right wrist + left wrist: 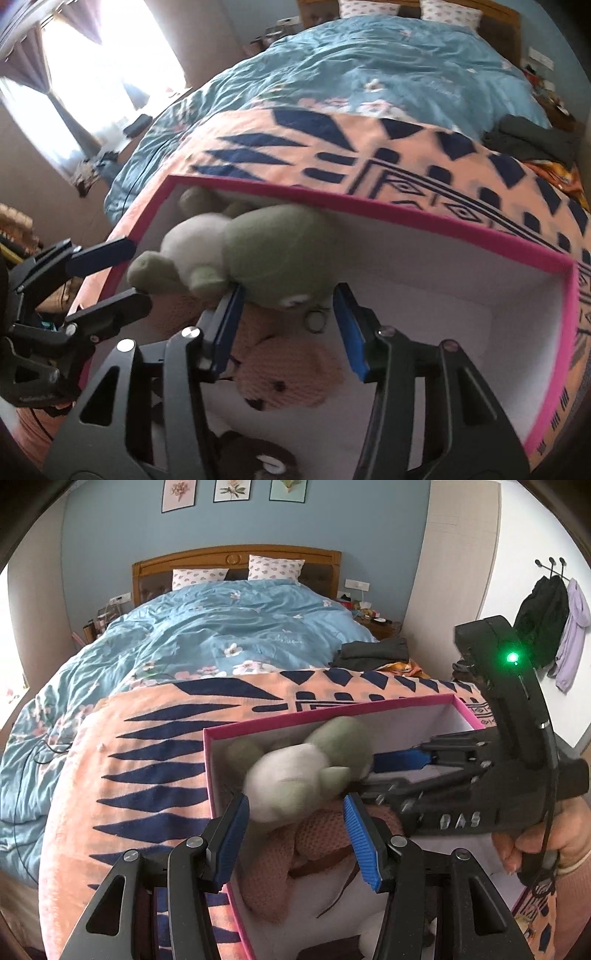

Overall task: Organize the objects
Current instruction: 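Withdraw the right gripper and move it to the cream fluffy teddy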

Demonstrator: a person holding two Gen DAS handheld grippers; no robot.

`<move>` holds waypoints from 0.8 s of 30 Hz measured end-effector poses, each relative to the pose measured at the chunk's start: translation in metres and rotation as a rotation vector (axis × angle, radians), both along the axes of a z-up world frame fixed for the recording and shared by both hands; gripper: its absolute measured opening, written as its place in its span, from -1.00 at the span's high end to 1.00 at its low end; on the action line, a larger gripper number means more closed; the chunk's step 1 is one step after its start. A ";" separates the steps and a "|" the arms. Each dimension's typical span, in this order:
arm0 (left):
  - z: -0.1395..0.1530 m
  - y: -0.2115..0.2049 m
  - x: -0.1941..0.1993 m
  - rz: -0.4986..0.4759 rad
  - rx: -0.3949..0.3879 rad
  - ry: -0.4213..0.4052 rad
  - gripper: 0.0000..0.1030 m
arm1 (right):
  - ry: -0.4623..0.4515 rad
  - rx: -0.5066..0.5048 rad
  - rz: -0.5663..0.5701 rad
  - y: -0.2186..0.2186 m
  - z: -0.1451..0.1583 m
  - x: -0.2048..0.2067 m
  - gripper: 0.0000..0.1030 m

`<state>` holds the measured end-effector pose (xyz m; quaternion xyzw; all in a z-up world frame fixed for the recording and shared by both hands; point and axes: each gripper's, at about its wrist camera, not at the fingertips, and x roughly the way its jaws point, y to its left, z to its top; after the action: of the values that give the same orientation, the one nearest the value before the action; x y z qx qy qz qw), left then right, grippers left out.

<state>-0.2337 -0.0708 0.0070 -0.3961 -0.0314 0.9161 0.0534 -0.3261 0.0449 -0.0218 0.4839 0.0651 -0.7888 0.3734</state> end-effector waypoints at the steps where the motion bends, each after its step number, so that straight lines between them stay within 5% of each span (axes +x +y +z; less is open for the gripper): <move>1: 0.000 0.000 0.001 0.001 -0.006 0.002 -0.07 | -0.002 -0.001 0.027 -0.005 -0.001 0.004 -0.04; 12: 0.027 -0.002 0.050 -0.045 0.060 0.096 -0.30 | 0.051 -0.071 0.048 0.019 0.030 0.037 -0.06; 24: 0.063 0.008 0.156 -0.125 0.133 0.184 -0.46 | 0.184 -0.245 0.159 0.097 0.090 0.155 -0.09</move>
<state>-0.0776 -0.0628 0.0703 -0.3072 -0.0623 0.9394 0.1390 -0.1710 0.1419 0.0685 0.3539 0.0404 -0.7996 0.4835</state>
